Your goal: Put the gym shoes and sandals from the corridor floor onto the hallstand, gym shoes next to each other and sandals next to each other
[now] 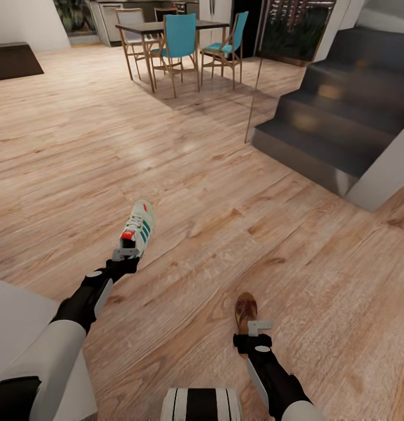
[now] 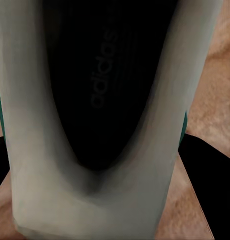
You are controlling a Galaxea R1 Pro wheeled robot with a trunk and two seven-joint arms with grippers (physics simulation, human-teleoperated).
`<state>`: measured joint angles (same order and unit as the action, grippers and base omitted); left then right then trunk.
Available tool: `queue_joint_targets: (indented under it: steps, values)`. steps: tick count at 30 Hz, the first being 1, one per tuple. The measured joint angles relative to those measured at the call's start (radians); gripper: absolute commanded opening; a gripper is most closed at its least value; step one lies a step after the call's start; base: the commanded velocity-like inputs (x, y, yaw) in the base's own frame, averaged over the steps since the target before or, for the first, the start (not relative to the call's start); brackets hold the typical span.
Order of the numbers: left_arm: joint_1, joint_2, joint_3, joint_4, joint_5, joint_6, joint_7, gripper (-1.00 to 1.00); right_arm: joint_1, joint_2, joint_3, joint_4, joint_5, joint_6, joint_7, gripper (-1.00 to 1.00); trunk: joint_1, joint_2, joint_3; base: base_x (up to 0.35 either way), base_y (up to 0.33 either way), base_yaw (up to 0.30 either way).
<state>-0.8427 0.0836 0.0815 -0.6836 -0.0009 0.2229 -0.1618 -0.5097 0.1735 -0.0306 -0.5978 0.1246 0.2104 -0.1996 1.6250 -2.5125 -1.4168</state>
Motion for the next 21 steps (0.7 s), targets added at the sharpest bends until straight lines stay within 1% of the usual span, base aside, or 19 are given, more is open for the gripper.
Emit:
queue_joint_targets:
  steps: [4,6,12,21]
  values:
    - [0.002,-0.009,0.001,-0.048,0.000,0.046,0.000,-1.00,0.000,0.000,0.000,0.000,0.000,0.000,0.000,1.00,0.002,-0.001,-0.022,0.000,0.000,0.038]
    - [0.003,-0.011,0.001,-0.064,-0.001,0.057,-0.001,-1.00,0.000,0.000,0.000,0.000,0.000,0.000,0.000,1.00,0.003,-0.001,-0.032,0.000,0.000,0.014]
    - [0.008,-0.012,0.001,-0.078,-0.001,0.066,-0.001,-1.00,0.000,0.000,0.001,-0.001,0.000,0.000,0.000,1.00,0.003,-0.001,-0.040,0.000,0.000,0.005]
    - [0.015,-0.011,0.001,-0.082,-0.001,0.067,0.000,-1.00,0.000,0.000,0.000,-0.003,0.000,0.000,0.000,1.00,0.003,-0.001,-0.042,0.000,0.000,0.000]
